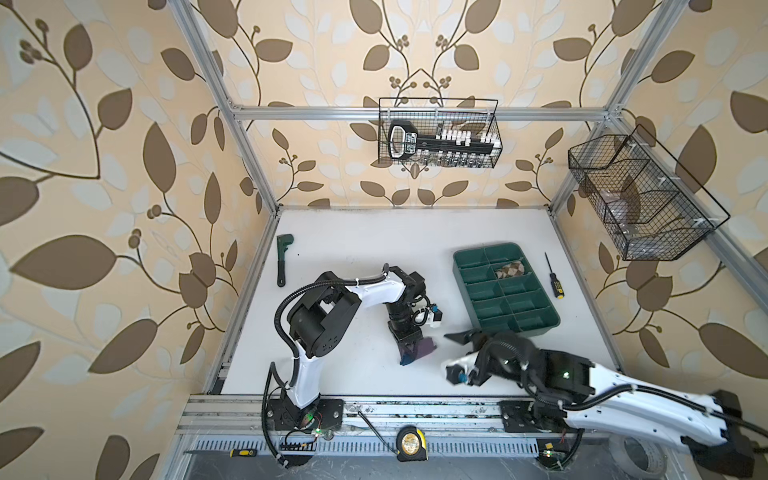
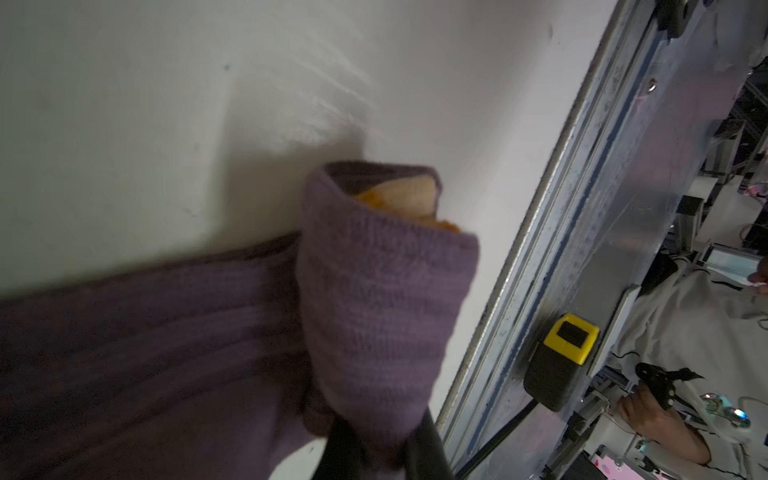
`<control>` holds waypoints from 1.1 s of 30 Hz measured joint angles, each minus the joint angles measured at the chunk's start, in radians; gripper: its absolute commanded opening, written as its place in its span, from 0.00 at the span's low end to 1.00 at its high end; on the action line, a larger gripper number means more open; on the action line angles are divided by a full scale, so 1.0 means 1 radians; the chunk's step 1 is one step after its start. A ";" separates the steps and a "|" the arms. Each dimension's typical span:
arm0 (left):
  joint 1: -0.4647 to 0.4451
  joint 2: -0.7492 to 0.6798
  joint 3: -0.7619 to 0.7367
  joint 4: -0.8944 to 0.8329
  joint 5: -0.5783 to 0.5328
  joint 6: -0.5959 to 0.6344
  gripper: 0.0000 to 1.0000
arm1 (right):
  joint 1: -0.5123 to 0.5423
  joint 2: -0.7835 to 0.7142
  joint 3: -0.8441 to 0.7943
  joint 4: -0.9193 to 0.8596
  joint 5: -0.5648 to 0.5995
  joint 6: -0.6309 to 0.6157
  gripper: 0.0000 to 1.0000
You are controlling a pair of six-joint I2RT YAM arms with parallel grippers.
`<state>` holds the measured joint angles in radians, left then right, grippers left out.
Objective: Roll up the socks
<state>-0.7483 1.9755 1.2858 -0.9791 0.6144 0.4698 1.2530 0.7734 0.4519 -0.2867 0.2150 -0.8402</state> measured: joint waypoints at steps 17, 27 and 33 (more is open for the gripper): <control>0.033 0.021 0.013 -0.034 0.006 0.004 0.00 | -0.020 0.697 0.032 0.509 0.147 -0.084 0.54; 0.037 0.030 0.019 -0.048 0.000 0.004 0.12 | -0.057 0.738 0.053 0.544 0.134 -0.077 0.00; 0.030 -0.040 -0.013 -0.008 -0.027 -0.009 0.29 | -0.062 0.718 0.095 0.436 0.115 -0.044 0.00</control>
<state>-0.7185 1.9358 1.2732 -0.9867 0.5873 0.4610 1.1912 1.4918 0.5465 0.1493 0.3302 -0.8845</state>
